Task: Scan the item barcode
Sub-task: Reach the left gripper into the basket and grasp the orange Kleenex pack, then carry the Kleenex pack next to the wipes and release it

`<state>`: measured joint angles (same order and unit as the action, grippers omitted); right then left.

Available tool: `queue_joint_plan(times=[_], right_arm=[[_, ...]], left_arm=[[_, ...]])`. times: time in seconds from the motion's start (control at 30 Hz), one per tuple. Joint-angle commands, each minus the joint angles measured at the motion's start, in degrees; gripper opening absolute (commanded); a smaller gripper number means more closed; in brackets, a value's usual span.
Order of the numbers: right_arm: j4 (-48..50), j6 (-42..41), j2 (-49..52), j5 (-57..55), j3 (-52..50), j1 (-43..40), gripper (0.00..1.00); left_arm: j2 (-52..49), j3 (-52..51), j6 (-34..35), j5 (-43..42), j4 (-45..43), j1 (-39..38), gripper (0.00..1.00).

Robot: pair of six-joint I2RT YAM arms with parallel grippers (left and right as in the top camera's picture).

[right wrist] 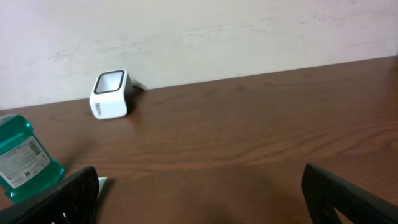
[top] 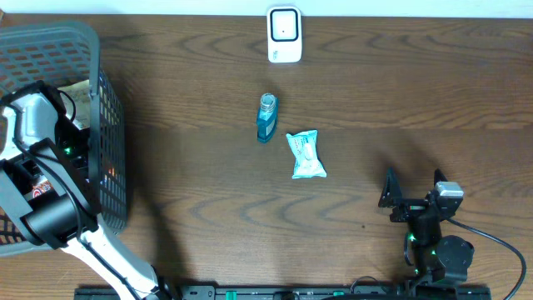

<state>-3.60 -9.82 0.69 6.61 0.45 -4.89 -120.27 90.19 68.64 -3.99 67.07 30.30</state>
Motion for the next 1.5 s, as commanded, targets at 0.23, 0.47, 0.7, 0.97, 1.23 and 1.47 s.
queue_joint_plan(times=[0.23,0.47,0.7,0.97,1.23,1.47], right_arm=[[-0.11,0.46,-0.26,-0.07,-0.13,0.28,0.99],[-0.11,0.46,-0.26,-0.07,-0.13,0.28,0.99],[-0.11,0.46,-0.26,-0.07,-0.13,0.28,0.99],[-0.11,0.46,-0.26,-0.07,-0.13,0.28,0.99],[-0.11,0.46,-0.26,-0.07,-0.13,0.28,0.99],[-0.11,0.46,-0.26,-0.07,-0.13,0.28,0.99]], left_arm=[[11.82,1.51,-8.24,2.12,0.13,0.22,0.34],[31.54,1.73,-8.22,2.08,-0.28,0.20,0.34],[51.52,1.73,-8.17,1.90,-0.35,-1.88,0.34],[63.49,1.64,-7.15,1.66,-0.31,-17.38,0.34],[61.02,-0.02,-6.84,1.66,-0.68,-37.11,0.34],[50.03,-0.52,-6.67,6.08,-0.96,-53.72,0.34]])
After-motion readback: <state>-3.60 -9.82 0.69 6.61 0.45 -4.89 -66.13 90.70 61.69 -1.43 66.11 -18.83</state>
